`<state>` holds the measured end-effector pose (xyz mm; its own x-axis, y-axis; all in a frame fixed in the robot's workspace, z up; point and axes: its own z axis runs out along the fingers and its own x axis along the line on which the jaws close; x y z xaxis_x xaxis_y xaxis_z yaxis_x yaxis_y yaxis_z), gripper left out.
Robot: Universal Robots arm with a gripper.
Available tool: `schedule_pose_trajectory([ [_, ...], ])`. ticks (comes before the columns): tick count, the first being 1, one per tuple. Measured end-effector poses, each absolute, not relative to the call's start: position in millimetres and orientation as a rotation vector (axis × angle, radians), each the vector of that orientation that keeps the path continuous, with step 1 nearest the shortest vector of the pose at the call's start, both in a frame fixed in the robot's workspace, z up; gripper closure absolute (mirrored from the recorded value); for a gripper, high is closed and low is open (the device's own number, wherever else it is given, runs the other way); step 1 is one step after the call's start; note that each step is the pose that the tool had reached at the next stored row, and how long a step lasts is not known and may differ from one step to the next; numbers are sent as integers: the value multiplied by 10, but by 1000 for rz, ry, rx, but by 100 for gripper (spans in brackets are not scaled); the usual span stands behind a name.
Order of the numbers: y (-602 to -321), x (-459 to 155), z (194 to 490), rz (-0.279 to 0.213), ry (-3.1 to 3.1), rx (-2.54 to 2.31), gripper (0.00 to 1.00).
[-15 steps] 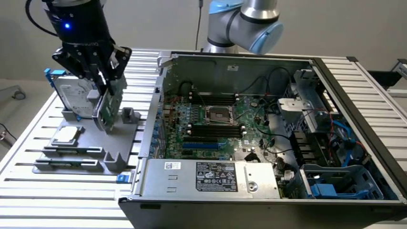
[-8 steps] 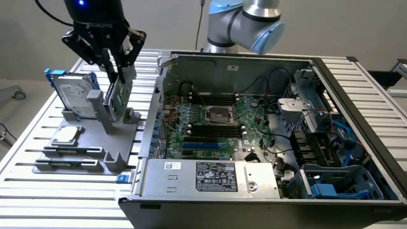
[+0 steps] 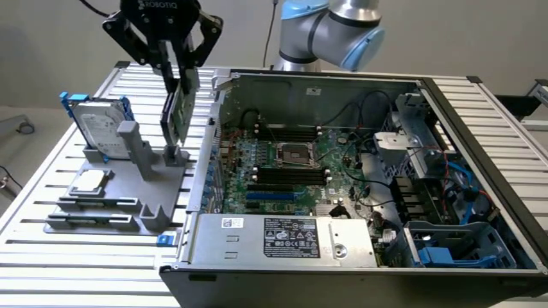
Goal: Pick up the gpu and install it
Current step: 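Pick up the gpu and move the gpu toward the slot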
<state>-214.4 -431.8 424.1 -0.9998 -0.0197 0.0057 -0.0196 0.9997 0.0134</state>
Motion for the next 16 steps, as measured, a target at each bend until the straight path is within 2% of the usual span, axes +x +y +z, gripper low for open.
schedule_pose_trajectory([
  [16,-4309,-1418,4203,-20,-3124,31,74],
])
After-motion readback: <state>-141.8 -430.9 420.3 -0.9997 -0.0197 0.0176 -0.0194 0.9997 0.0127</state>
